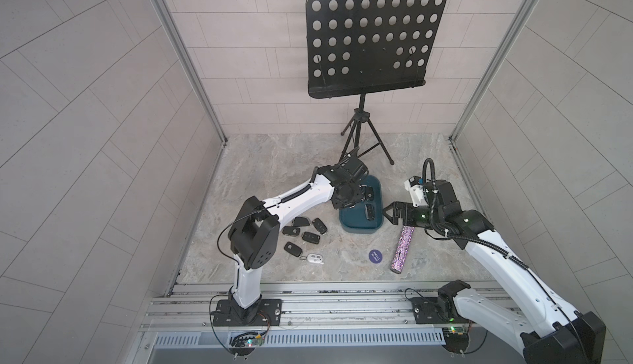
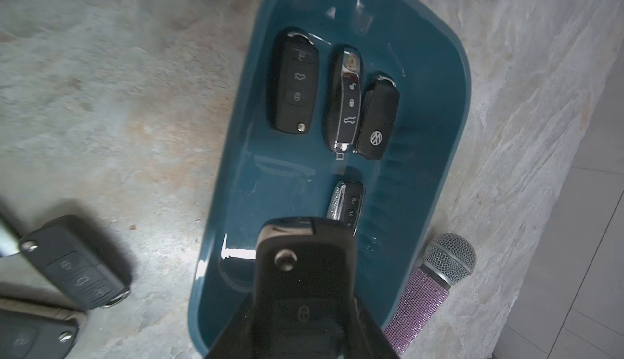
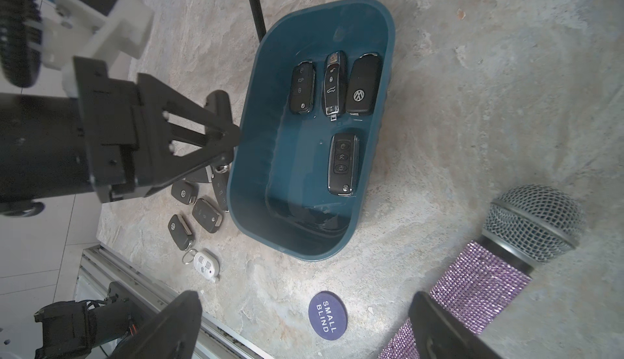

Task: Place the car key into the storage box
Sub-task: Place the car key in the storage box.

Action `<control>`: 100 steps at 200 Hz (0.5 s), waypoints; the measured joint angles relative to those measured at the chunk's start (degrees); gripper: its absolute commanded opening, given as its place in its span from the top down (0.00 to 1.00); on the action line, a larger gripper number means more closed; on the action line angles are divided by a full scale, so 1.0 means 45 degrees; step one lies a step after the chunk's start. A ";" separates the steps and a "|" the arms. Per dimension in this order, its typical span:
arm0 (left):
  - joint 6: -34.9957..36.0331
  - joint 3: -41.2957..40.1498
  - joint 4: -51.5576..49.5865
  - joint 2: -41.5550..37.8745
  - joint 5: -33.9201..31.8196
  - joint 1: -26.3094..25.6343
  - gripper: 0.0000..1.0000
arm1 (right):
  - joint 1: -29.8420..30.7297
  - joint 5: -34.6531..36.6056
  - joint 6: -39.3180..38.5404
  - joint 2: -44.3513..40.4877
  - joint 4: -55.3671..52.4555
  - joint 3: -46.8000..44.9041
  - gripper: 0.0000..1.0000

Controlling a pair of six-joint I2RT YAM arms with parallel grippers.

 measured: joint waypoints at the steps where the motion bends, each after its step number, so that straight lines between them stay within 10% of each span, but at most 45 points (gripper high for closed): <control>1: 0.0029 0.0058 -0.0019 0.0063 0.0039 -0.0010 0.60 | 0.0000 0.0005 -0.0005 -0.0005 -0.0010 0.0000 0.01; 100: 0.1039 0.3011 -0.1035 0.3541 0.1122 -0.0330 0.59 | 0.0000 0.0102 0.0005 -0.0389 -0.0107 -0.0005 0.00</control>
